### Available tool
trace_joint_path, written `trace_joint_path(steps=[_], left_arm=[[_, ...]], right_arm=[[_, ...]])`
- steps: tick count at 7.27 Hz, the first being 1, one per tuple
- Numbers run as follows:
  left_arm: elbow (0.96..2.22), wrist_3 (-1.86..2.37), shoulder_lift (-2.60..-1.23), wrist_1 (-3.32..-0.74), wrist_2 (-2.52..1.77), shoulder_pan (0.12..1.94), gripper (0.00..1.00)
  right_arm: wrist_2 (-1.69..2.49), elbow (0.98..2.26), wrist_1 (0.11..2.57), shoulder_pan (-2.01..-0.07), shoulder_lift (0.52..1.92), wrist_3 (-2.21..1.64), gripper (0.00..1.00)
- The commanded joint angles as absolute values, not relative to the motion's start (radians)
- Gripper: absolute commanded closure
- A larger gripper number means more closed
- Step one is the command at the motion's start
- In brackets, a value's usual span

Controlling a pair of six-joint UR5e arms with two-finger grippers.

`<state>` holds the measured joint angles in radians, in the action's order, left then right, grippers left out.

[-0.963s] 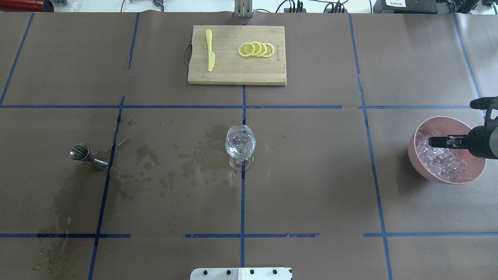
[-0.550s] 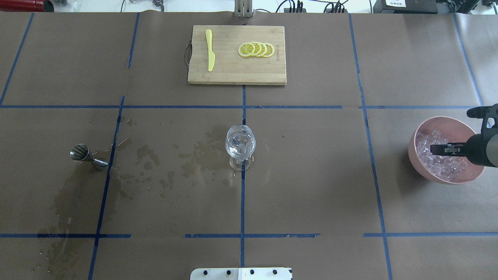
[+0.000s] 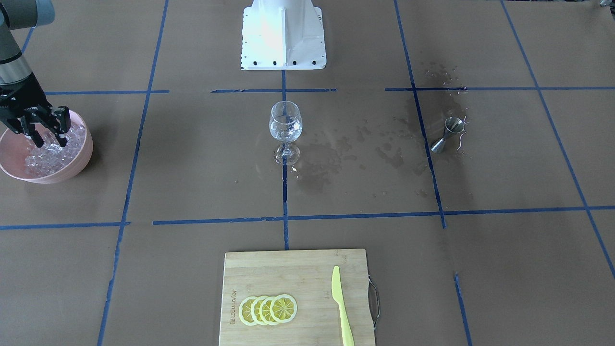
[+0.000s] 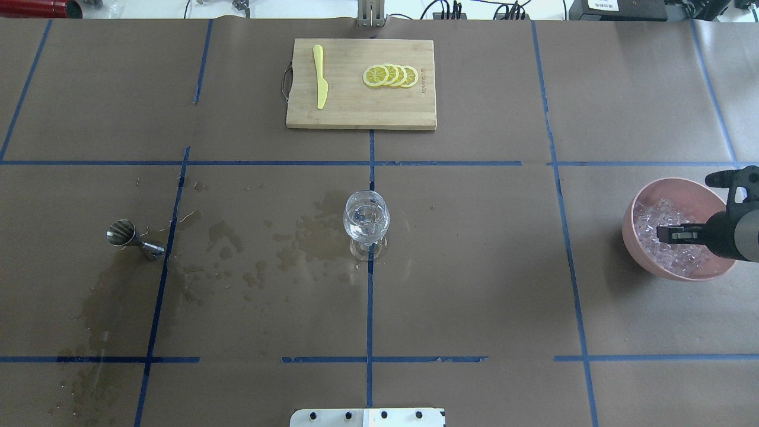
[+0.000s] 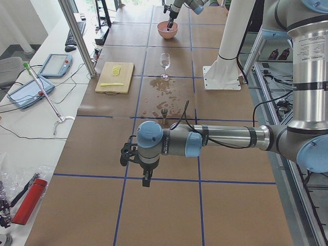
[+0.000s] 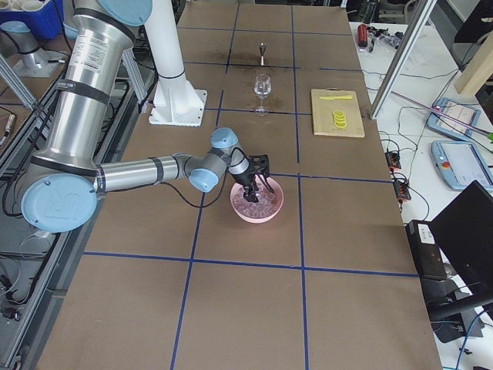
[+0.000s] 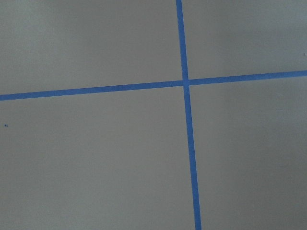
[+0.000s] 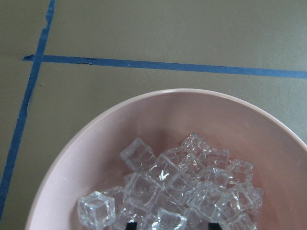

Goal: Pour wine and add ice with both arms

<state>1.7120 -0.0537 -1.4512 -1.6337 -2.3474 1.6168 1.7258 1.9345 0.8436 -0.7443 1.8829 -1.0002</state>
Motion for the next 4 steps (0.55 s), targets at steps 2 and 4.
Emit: trace_joint_path(steps=[2,4], left_arm=[[1.710,-0.054,-1.451,-1.632,-2.347,1.617,0.00],[1.712,-0.054,-1.451,-1.634,-2.347,1.617,0.00]], right_arm=[[1.707,1.928,0.845,-0.729,1.882,-1.000,0.45],[1.704,1.922,0.845,-0.726,1.882,-1.000,0.47]])
